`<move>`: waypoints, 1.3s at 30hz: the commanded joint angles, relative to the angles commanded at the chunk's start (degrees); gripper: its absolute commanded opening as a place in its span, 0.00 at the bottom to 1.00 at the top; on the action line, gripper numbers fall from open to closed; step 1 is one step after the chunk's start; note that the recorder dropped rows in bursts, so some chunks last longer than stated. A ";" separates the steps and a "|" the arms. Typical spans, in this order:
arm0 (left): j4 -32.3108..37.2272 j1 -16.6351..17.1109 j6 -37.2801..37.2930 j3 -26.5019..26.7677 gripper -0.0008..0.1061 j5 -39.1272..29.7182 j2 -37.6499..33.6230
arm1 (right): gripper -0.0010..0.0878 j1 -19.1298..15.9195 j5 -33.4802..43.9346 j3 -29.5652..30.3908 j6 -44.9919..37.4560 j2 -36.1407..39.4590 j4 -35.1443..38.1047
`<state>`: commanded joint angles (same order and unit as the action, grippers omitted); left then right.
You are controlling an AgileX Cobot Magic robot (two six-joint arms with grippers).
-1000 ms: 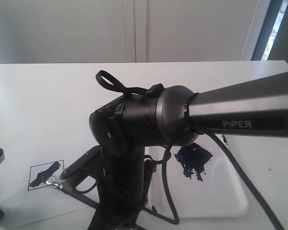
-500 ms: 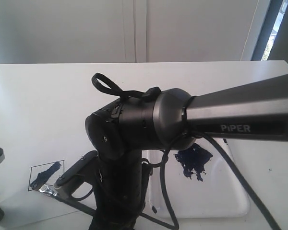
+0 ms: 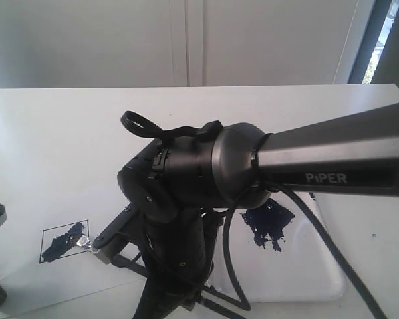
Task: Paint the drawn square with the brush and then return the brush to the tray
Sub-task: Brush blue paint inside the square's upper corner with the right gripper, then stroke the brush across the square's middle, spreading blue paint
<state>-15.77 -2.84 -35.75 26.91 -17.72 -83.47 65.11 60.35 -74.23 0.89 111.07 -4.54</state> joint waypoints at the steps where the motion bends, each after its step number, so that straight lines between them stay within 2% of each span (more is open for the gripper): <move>1: 0.00 0.00 0.00 0.00 0.46 0.00 0.00 | 0.01 0.00 -0.15 0.00 0.93 0.00 -0.73; 11: 0.00 0.00 0.00 0.00 0.46 0.00 0.00 | 0.01 0.00 0.01 0.00 1.45 0.00 -1.75; 15: -0.01 0.00 0.00 0.00 0.46 0.14 0.00 | 0.01 0.00 1.08 0.00 -2.42 0.00 1.44; 30: -0.26 0.00 0.00 0.00 0.46 0.20 0.00 | 0.01 0.23 4.30 0.00 -8.50 0.00 7.76; 39: -0.59 0.00 0.00 0.00 0.46 0.20 0.11 | 0.01 0.23 5.04 0.00 -8.67 0.00 7.66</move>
<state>-16.36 -2.84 -35.75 26.91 -17.52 -83.35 65.33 65.39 -74.23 -7.79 111.07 3.12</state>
